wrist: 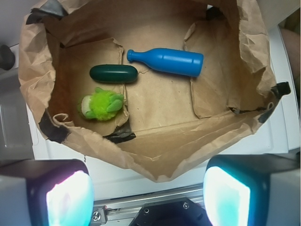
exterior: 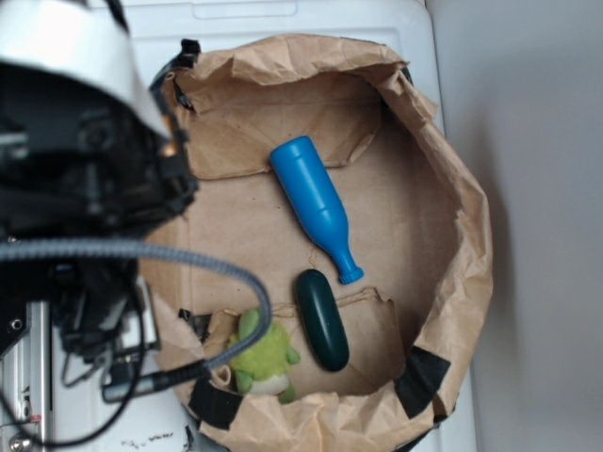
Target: Grab the blue bottle.
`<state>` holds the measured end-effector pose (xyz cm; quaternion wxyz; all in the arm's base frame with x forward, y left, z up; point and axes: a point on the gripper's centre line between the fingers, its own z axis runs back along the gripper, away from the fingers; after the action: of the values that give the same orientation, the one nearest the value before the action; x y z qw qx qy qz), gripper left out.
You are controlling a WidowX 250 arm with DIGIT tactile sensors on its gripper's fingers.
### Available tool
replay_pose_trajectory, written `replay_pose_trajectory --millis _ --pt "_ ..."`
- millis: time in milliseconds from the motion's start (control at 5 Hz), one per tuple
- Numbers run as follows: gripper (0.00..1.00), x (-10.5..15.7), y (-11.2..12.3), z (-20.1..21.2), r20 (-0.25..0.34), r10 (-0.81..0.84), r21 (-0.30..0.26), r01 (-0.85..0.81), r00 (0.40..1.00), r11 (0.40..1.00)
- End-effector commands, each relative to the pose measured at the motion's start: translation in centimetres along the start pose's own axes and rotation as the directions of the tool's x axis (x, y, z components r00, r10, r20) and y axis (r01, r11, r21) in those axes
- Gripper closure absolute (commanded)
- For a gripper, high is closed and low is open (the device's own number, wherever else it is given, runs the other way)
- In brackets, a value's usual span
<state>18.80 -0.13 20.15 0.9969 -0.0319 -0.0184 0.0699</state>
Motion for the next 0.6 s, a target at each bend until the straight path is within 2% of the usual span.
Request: replay_pose_trajectory --millis 0,200,400 --pt "0.00 4.6 0.3 -0.5 0.006 -0.131 -0.112 0.131 0.991 0.985" --pt "0.00 6.5 0.4 -0.6 0.018 -0.211 -0.160 0.212 0.977 0.964" --pt "0.00 6.5 0.4 -0.6 0.018 -0.211 -0.160 0.212 0.977 0.964"
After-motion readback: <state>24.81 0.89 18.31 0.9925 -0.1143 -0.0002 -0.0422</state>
